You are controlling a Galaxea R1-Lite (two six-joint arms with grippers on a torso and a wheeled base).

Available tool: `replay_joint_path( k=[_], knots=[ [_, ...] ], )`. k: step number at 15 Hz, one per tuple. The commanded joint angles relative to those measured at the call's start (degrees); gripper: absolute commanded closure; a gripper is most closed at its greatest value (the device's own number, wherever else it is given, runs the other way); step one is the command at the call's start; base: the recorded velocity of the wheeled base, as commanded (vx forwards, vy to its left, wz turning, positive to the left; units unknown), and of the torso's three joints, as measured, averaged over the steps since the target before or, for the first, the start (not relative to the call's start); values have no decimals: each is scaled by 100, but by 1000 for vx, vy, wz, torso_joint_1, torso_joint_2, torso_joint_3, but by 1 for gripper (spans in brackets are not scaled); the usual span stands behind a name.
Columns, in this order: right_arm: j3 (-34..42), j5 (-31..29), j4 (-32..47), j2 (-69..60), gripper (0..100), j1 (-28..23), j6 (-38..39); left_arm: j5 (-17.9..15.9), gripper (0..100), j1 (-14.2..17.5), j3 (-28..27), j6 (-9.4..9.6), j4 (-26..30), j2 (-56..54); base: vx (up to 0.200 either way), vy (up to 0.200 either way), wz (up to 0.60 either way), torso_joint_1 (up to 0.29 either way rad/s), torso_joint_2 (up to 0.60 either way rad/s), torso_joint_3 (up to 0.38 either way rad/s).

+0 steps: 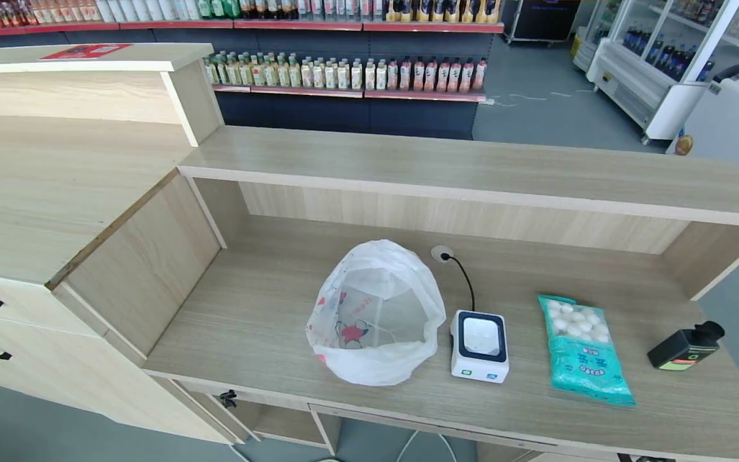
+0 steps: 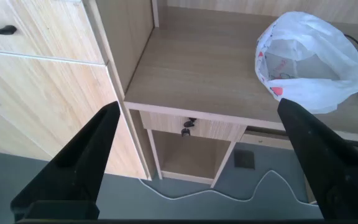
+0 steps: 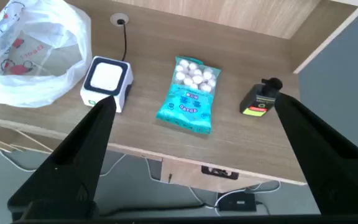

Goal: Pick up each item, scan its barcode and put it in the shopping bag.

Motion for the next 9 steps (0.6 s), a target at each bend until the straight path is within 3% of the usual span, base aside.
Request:
replay_joint_path(
  k=[1, 7, 9],
  knots=[
    [-1168, 170, -627, 2434, 0, 13, 21, 1, 0, 2, 0, 0, 0, 0, 200, 0, 0, 2, 7, 12],
    [-1599, 284, -829, 4368, 0, -356, -32, 1, 0, 2, 0, -9, 0, 0, 0, 0, 0, 0, 0, 0],
    [-1660, 276, -961, 5194, 0, -734, -146, 10, 0, 2, 0, -9, 0, 0, 0, 0, 0, 0, 0, 0]
  ],
)
